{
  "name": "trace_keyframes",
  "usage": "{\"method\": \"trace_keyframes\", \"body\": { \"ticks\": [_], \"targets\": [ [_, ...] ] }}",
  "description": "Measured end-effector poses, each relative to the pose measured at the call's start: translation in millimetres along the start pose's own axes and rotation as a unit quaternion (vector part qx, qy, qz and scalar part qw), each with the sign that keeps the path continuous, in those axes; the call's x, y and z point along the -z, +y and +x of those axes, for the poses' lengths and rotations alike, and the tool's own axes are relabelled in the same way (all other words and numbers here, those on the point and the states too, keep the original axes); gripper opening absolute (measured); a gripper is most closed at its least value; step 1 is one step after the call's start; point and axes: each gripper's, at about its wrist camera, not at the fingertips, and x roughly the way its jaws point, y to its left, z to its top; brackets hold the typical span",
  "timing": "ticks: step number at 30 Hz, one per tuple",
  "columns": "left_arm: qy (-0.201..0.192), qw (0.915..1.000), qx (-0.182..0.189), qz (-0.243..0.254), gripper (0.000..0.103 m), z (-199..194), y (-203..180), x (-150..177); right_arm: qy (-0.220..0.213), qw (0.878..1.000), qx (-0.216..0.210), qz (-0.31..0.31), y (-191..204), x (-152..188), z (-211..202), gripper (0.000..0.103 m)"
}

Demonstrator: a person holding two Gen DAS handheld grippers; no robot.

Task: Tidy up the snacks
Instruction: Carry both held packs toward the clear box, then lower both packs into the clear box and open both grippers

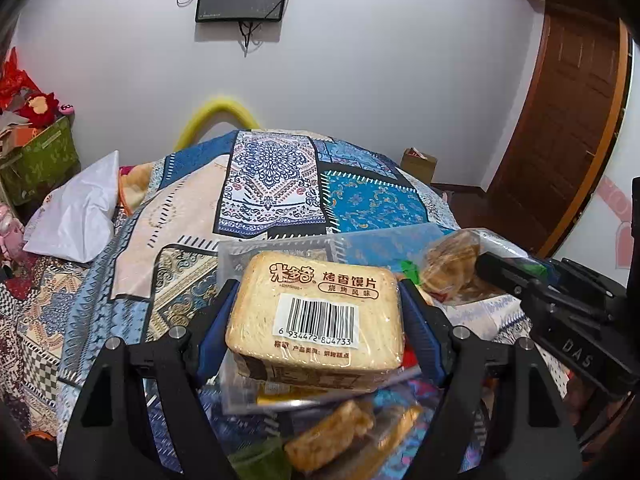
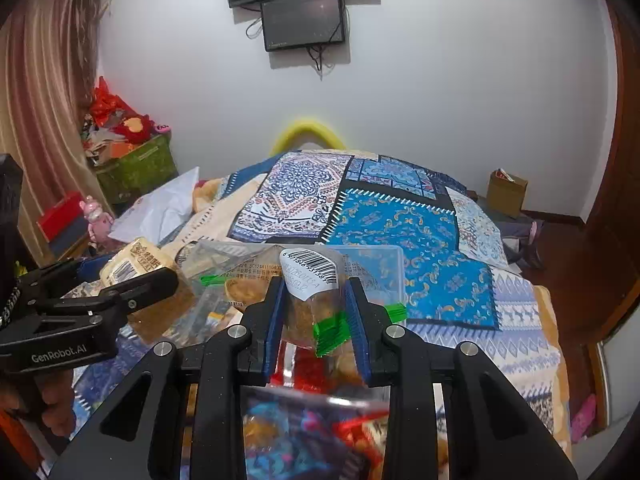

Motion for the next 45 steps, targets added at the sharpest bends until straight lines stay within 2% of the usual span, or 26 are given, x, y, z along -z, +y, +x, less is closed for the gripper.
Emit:
{"method": "trace_keyframes", "body": {
  "ticks": [14,21,26,27,30,32,34,45],
  "targets": [
    [0.057,0.9982,-0.017,0.001,0.077,81.9,4.3,-9.0,0.058,0.998,0.021,-0.001,-12.3,-5.2,66.2,0.028],
    [0.081,0.9963,-0.027,-0.011,0.077,106.4,10.2,-3.3,0.082,0.996,0.029,-0.012,-11.9,2.2,82.5,0.028],
    [0.096,0.9943,-0.027,-0.036,0.077,112.2,17.9,1.0,0.1,0.995,0.011,0.005,-16.4,6.8,87.6,0.03],
    [0.098,0.9941,-0.025,-0.04,0.077,112.0,19.0,1.2,0.104,0.995,0.012,0.004,-16.6,7.5,87.4,0.031],
    [0.1,0.9935,-0.017,-0.051,0.077,108.6,21.9,1.5,0.116,0.993,0.013,-0.004,-14.0,8.5,85.3,0.04],
    [0.097,0.994,-0.014,-0.049,0.077,103.3,21.4,0.0,0.115,0.993,0.019,-0.011,-11.0,9.3,81.8,0.052],
    [0.092,0.9947,-0.013,-0.044,0.078,94.8,20.1,-1.7,0.107,0.994,0.026,-0.018,-7.2,8.7,76.0,0.058],
    [0.026,0.9996,-0.005,0.004,0.081,4.2,8.2,-11.7,0.056,0.998,0.02,-0.023,7.3,3.9,9.8,0.063]
  ]
}}
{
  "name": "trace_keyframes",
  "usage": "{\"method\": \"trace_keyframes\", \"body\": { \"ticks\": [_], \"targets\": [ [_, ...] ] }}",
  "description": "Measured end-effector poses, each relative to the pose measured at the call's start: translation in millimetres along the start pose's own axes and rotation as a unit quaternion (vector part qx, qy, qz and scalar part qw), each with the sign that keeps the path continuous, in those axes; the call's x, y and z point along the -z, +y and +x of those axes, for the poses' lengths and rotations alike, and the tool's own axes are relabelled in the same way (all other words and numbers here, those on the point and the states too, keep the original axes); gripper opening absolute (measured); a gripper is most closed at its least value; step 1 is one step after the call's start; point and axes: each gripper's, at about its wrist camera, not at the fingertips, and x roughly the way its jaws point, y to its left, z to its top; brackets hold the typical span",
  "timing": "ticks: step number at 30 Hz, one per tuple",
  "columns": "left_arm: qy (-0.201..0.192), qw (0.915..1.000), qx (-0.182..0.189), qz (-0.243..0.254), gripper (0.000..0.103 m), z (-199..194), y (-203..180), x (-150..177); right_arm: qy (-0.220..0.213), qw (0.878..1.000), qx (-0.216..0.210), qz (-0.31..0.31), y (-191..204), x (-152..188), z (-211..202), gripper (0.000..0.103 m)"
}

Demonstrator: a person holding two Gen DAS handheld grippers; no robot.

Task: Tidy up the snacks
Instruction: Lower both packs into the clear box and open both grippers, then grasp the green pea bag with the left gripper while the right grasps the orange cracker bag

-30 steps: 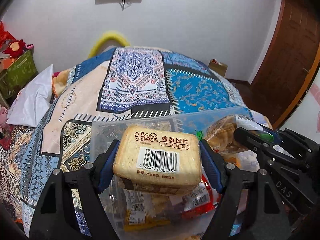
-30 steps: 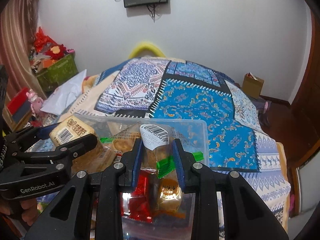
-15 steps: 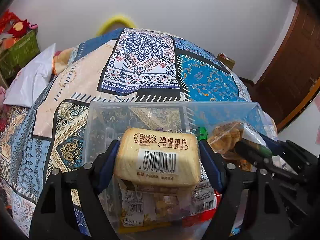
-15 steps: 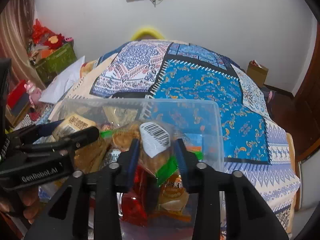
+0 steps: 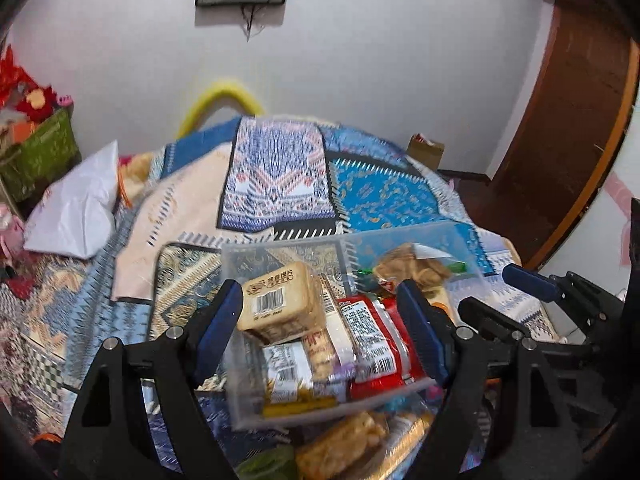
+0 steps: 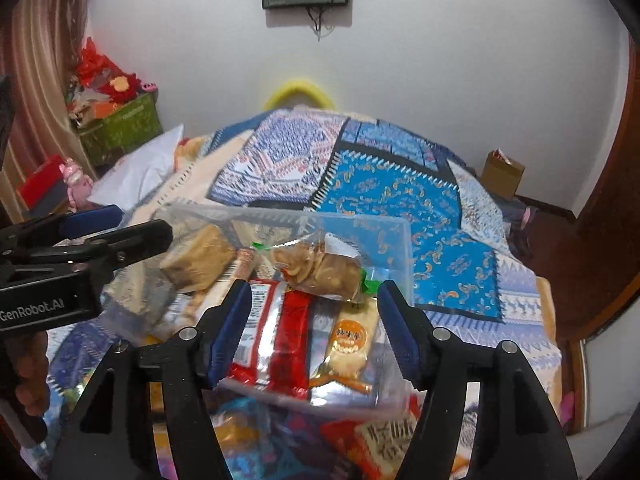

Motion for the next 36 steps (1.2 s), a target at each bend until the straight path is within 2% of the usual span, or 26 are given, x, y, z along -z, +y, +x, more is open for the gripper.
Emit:
{"method": "trace_keyframes", "body": {
  "ticks": [5,9,14,22,32,36],
  "targets": [
    [-0.026,0.9994,0.0,0.022,0.083,-48.9,-1.4,13.8,-0.028,1.0,0.0,0.0,7.3,5.8,-36.0,0.07],
    [-0.033,0.9988,-0.001,0.035,0.085,-78.3,-0.7,30.9,-0.049,0.999,0.0,-0.001,17.4,17.7,-62.8,0.07],
    [-0.038,0.9981,-0.005,0.048,0.087,-106.9,1.7,61.9,-0.045,0.999,-0.013,0.006,29.0,38.3,-78.5,0.071],
    [-0.009,0.9984,-0.011,0.055,0.087,-122.4,12.2,109.0,0.001,0.999,-0.03,0.019,48.0,84.9,-72.8,0.072],
    [0.062,0.9972,-0.031,0.027,0.087,-99.2,47.8,164.7,0.088,0.995,-0.034,0.036,59.0,148.8,-45.7,0.072],
    [0.085,0.9958,-0.033,0.01,0.087,-87.1,60.6,181.0,0.111,0.992,-0.042,0.035,68.2,159.5,-36.0,0.072]
  ]
}}
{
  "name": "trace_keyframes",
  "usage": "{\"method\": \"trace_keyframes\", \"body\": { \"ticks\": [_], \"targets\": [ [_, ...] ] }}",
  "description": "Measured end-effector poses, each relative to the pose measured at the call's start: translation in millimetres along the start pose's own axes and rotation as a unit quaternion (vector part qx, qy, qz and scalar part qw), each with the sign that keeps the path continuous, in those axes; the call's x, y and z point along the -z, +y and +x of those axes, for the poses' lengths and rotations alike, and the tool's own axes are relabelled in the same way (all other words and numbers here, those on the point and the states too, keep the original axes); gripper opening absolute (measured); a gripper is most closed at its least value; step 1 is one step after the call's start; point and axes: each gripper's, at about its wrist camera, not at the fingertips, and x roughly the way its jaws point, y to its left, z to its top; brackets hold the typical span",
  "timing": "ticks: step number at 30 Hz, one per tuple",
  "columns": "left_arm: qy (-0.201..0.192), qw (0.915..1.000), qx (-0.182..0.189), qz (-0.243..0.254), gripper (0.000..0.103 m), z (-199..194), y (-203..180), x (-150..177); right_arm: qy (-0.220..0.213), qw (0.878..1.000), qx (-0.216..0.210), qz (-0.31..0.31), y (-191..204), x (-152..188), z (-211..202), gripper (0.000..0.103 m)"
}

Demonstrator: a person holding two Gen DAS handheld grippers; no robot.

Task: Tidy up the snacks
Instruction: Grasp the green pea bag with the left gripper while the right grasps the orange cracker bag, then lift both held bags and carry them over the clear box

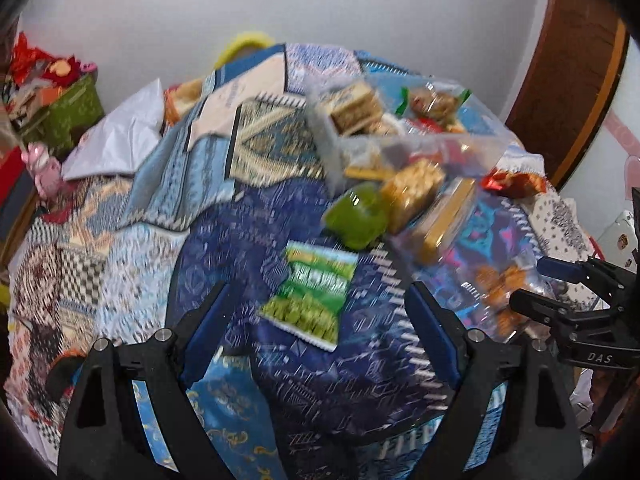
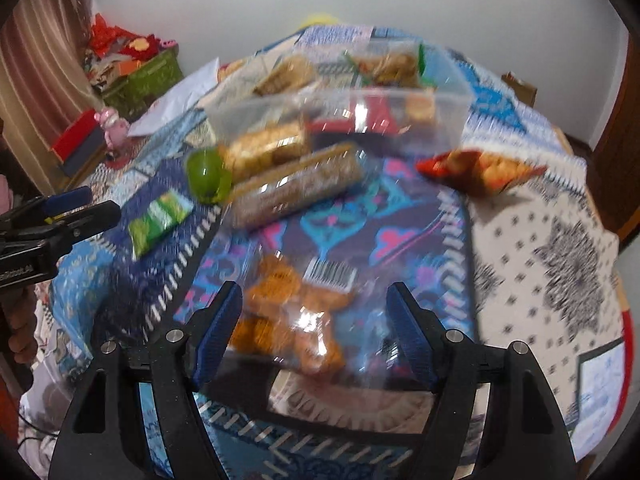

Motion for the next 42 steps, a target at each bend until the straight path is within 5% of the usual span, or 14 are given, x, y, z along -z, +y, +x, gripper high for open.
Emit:
{"method": "trace_keyframes", "body": {
  "ticks": [8,15,21,25,29,33,35,42],
  "targets": [
    [0.025,0.9995,0.008,-0.017,0.087,23.5,8.7,5.6,0.003,1.0,0.0,-0.02,14.1,0.0,11.9,0.088],
    [0.046,0.9987,0.01,-0.018,0.087,46.4,8.7,4.7,0.002,1.0,-0.001,-0.029,16.9,-4.9,21.3,0.089],
    [0.054,0.9983,0.003,-0.022,0.087,63.6,11.5,0.7,-0.012,0.999,-0.022,-0.023,13.4,-7.1,14.6,0.06],
    [0.049,0.9983,0.002,-0.03,0.087,71.1,14.1,-3.6,-0.025,0.999,-0.03,-0.021,12.8,-12.6,6.9,0.023],
    [0.045,0.9981,0.003,-0.041,0.081,76.8,17.0,-3.8,-0.017,0.999,-0.045,-0.003,4.8,-15.6,7.7,0.022],
    [0.035,0.9986,-0.003,-0.039,0.061,74.7,19.1,-1.5,-0.014,0.999,-0.029,0.007,1.2,-12.8,3.3,0.038],
    [0.034,0.9987,-0.007,-0.037,0.046,71.7,20.0,-1.2,-0.015,1.0,-0.013,0.005,1.6,-11.3,2.2,0.063],
    [0.035,0.9984,0.001,-0.045,0.032,53.9,24.8,9.5,0.004,1.0,-0.016,-0.011,4.0,1.2,-0.2,0.075]
  ]
}}
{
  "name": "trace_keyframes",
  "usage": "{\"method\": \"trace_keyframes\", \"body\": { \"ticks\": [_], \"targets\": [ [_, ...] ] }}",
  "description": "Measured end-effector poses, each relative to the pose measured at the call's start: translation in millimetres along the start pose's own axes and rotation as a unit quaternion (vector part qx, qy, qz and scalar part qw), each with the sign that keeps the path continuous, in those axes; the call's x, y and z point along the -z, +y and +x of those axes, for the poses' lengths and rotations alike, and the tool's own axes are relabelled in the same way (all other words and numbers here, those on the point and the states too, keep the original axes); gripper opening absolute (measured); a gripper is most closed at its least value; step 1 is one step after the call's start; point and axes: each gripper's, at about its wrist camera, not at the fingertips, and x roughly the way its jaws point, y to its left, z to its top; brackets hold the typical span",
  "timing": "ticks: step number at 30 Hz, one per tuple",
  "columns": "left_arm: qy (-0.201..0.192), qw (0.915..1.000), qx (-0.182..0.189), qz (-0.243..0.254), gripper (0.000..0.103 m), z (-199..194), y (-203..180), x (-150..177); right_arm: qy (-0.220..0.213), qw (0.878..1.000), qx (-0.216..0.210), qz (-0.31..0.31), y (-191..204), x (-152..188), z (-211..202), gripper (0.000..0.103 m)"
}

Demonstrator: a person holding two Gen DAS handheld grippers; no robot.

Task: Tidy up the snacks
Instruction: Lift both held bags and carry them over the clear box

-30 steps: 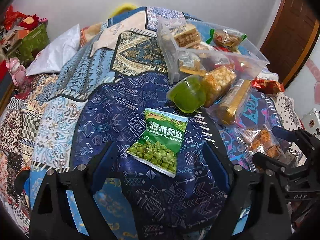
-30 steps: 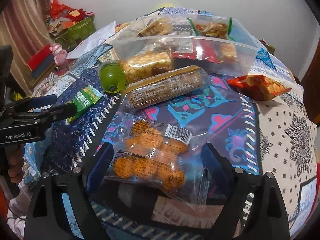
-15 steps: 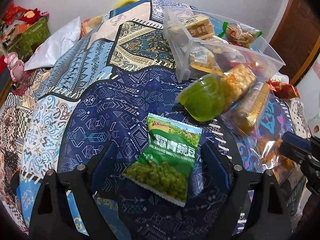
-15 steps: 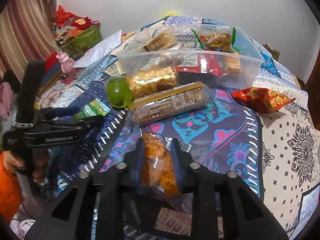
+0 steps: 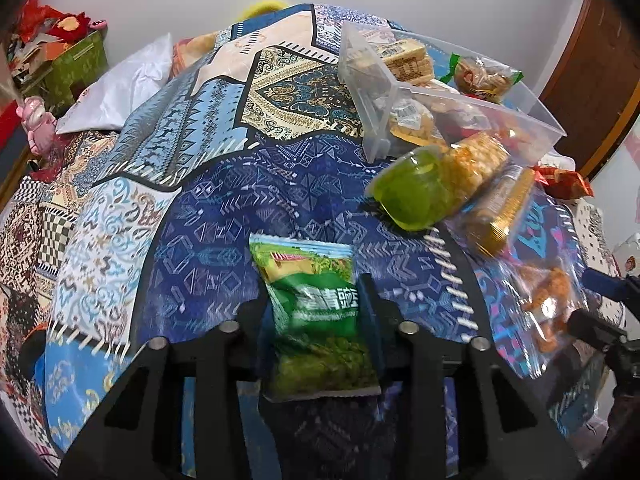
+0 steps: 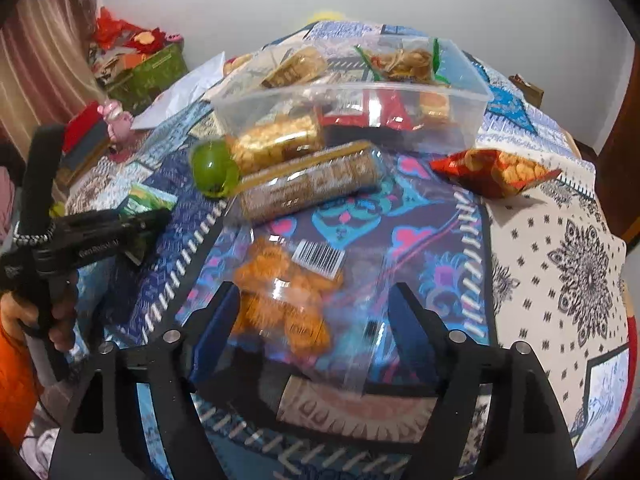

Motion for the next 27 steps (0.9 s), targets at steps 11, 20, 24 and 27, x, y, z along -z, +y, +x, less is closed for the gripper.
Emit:
{"method": "trace_keyframes", "body": {
  "ticks": [11,20,24,27],
  "targets": [
    [-0.005,0.9987,0.05,0.009,0.026,-35.0,-11.9,20.9,0.019,0.999,-0.006,-0.036,18.1,0.1,19.9,0.095],
    [0.002,0.9964,0.073,0.043,0.026,-35.2,-38.8,26.9,0.024,0.997,0.011,-0.067,30.4,-7.2,38.7,0.103],
    [0.011,0.9965,0.075,0.034,0.026,-29.7,-35.4,28.0,0.018,0.998,0.017,-0.064,29.9,-7.1,39.0,0.099],
    [0.014,0.9967,0.074,0.029,0.032,-27.3,-32.0,28.7,0.012,0.998,0.021,-0.063,28.6,-7.3,36.2,0.087]
  ]
}}
